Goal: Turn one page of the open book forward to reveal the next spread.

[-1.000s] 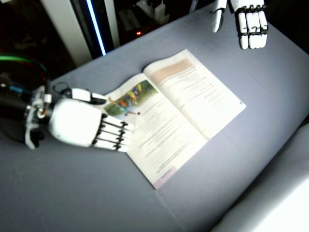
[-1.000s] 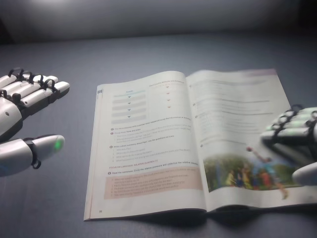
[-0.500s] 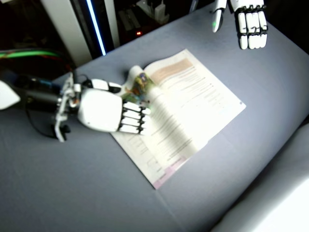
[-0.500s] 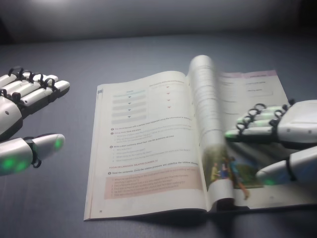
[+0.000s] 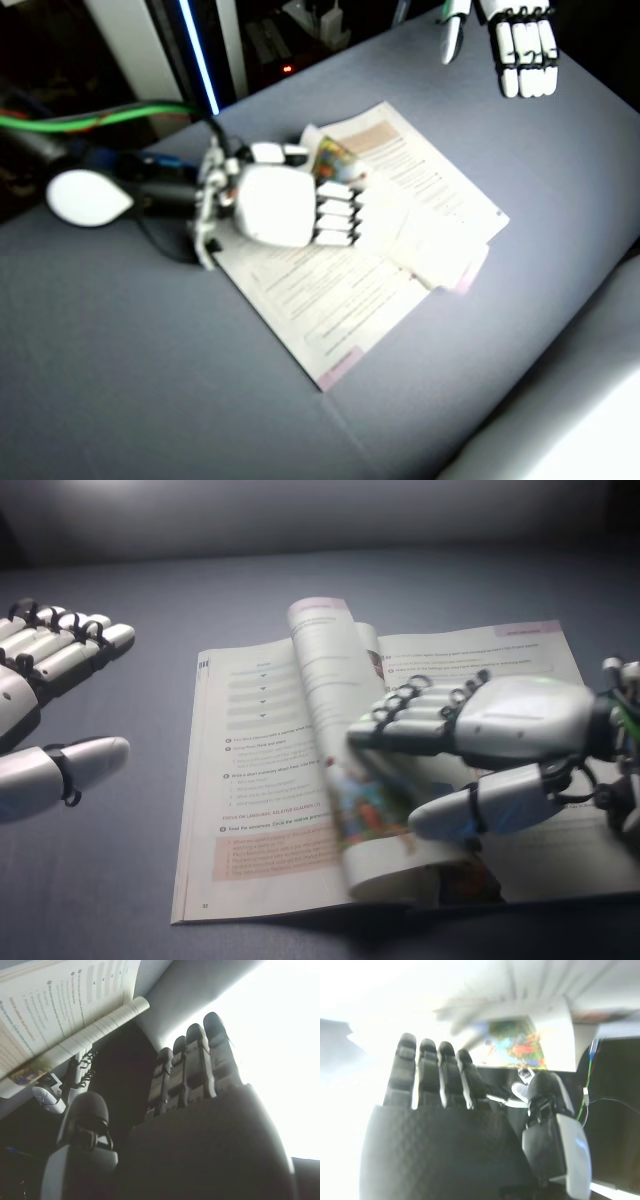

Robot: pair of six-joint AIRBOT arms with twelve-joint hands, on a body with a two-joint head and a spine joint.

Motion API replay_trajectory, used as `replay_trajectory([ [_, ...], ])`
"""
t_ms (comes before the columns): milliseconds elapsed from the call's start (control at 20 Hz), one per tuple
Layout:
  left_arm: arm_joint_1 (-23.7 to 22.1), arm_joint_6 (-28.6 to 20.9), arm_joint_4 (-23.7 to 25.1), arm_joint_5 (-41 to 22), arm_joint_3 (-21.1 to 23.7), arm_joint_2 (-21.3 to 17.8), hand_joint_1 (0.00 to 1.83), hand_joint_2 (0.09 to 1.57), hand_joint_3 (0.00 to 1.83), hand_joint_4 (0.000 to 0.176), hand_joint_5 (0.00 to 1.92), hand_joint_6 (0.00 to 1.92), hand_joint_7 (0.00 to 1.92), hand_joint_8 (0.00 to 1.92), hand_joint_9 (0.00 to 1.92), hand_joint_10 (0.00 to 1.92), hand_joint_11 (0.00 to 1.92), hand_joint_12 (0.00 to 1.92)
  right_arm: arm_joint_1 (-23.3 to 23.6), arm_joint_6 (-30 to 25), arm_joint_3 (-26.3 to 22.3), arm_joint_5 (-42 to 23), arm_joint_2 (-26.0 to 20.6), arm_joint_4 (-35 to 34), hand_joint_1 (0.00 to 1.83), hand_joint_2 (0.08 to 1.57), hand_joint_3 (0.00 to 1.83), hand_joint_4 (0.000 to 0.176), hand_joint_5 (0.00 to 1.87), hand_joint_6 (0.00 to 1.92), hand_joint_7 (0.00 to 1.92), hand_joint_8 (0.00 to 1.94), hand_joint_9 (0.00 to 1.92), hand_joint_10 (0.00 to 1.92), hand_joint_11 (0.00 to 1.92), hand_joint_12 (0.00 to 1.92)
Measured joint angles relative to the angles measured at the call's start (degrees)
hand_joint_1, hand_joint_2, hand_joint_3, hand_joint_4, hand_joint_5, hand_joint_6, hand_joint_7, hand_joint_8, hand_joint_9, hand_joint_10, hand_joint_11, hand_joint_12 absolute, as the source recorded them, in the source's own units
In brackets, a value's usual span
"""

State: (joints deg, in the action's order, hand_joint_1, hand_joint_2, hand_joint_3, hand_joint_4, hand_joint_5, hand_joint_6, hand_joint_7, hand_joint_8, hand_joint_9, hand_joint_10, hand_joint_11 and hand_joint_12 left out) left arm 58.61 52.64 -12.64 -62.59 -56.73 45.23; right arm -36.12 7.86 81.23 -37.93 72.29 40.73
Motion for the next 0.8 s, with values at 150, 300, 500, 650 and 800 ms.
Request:
replay_trajectory([
  [150,0.0,-0.1,0.0,-1.5,0.0,-0.1,0.00,1.34,0.00,0.000,0.07,0.00,0.06,0.00,0.04,0.00,0.00,0.16,2.6,-0.3,0.2,0.1,2.0,3.8,0.00,1.26,0.00,0.000,0.01,0.00,0.03,0.00,0.00,0.00,0.00,0.00],
  [300,0.0,-0.1,-0.6,-2.6,-0.2,-0.2,0.00,1.34,0.00,0.000,0.08,0.01,0.07,0.00,0.06,0.01,0.02,0.17,4.1,-0.4,0.2,-0.5,3.8,6.7,0.00,1.28,0.00,0.000,0.11,0.01,0.11,0.01,0.06,0.01,0.02,0.01],
  [500,0.0,-0.5,-1.7,-2.7,-0.4,-0.9,0.00,1.33,0.00,0.000,0.10,0.01,0.09,0.01,0.08,0.01,0.03,0.18,6.4,-5.8,-0.3,-4.0,4.6,13.3,0.00,1.28,0.00,0.000,0.20,0.01,0.19,0.01,0.15,0.02,0.06,0.02],
  [650,0.0,-1.3,-1.9,-3.1,-1.0,-1.2,0.00,1.34,0.00,0.000,0.11,0.00,0.10,0.00,0.08,0.00,0.00,0.27,10.1,-6.6,-3.1,-9.1,4.5,16.5,0.00,1.30,0.01,0.000,0.16,0.00,0.20,0.01,0.17,0.02,0.09,0.03],
  [800,0.0,-1.3,-1.9,-3.0,-1.0,-1.2,0.00,1.33,0.00,0.000,0.10,0.00,0.10,0.00,0.08,0.00,0.00,0.27,12.9,-6.6,-4.5,-13.6,4.8,18.0,0.00,1.31,0.01,0.000,0.18,0.01,0.18,0.00,0.13,0.00,0.06,0.02],
])
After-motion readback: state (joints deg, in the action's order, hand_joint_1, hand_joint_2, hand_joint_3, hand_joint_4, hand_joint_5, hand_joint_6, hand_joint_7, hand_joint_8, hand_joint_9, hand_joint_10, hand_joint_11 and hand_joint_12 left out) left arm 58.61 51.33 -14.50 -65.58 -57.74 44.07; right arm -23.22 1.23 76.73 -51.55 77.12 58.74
